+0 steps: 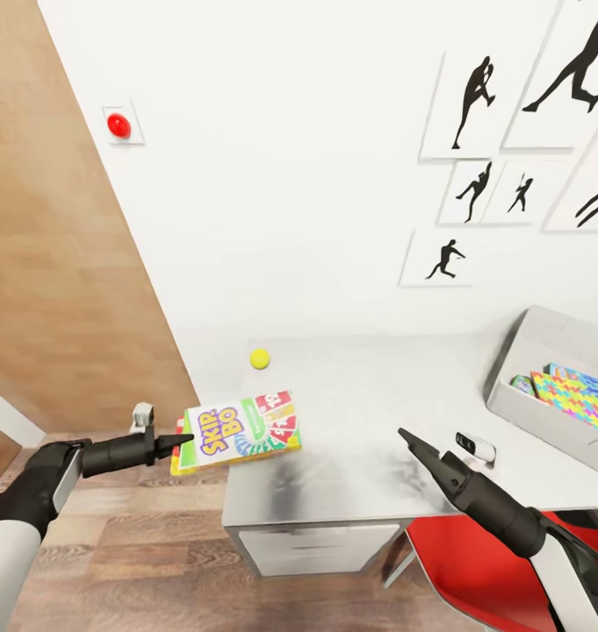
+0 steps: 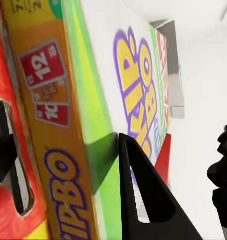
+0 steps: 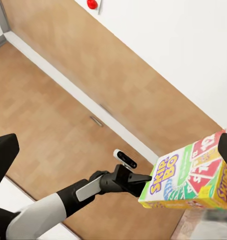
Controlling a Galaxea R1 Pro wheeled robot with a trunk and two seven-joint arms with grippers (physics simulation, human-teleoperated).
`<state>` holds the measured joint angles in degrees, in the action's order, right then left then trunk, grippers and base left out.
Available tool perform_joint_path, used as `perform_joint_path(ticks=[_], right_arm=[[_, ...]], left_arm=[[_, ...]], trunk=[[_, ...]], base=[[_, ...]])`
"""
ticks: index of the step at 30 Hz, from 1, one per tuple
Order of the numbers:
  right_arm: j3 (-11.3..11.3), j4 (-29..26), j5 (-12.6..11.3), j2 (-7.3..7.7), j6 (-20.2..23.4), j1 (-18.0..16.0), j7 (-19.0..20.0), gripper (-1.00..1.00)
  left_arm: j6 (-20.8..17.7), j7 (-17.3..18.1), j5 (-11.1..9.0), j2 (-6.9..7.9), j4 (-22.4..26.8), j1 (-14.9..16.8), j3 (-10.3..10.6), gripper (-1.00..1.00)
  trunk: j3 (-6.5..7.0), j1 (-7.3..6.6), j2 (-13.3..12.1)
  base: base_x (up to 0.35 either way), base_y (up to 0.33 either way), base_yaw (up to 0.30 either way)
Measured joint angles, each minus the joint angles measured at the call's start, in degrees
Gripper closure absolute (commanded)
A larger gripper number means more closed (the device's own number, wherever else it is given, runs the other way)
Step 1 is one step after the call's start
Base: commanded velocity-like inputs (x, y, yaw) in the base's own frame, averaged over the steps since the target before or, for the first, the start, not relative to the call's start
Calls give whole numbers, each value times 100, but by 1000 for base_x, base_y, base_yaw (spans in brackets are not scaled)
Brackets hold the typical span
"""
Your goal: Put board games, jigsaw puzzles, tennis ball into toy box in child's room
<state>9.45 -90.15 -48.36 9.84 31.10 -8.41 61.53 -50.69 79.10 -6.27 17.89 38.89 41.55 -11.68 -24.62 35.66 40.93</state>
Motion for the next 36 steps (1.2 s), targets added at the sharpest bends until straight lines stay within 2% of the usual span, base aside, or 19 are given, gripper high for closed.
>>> perform_joint_path(ticks=[1,6,19,36], right_arm=[[-1,-1,17,-1,0,2,6,-100],[-5,-2,38,-1,-8,6,32,-100],[-5,-5,44,-1,-75,8,44,-100],[-5,-3,45,9,-219,10,49,-100]], left_arm=[[-14,71,-5,94,3,1,-4,100],[-107,253,-16,227,5,0,-2,100],[-127,506,-14,251,10,-1,8,100],[-127,527,-12,249,13,-1,8,100]], trunk=[[27,-22,-40],[163,-132,-241],[517,-418,-764],[981,-792,-1448]], base=[[0,0,0],[0,0,0],[0,0,-3],[0,0,-59]])
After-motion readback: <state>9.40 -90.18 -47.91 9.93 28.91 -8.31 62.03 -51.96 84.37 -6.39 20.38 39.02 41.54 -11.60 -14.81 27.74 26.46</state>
